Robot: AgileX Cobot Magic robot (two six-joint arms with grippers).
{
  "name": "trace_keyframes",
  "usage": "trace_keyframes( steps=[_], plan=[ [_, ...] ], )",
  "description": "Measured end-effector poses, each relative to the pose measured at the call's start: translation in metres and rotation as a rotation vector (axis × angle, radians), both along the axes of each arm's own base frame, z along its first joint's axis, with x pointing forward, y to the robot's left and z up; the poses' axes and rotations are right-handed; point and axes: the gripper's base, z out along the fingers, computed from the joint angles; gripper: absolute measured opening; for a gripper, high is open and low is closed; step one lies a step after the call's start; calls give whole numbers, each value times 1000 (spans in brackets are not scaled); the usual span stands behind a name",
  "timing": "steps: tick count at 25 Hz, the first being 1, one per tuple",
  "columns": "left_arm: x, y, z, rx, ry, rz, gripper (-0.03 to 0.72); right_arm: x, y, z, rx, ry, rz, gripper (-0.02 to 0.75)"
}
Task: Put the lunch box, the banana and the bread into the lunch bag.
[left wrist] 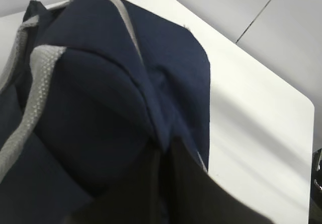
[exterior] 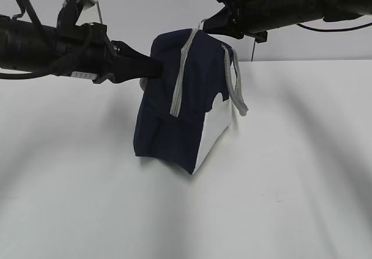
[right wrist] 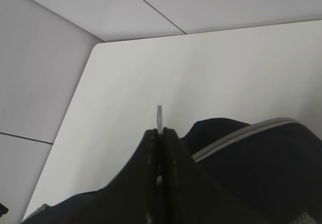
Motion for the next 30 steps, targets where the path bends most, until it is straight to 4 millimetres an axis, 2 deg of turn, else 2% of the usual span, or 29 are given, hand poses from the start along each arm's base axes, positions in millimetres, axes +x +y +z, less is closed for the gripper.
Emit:
trace_keyframes(
  steps=[15,22,30],
  plan=[
    [4,0,2,-5,-53,28,2,6,-5,-6,-78,-75,-17,-16],
    [7,1,5,-30,-86,56,2,14,-6,-34,-99,-41,-29,-16],
    [7,1,5,-28,-91,59,2,18,-8,-38,-139,-78,-54,-16]
  ],
)
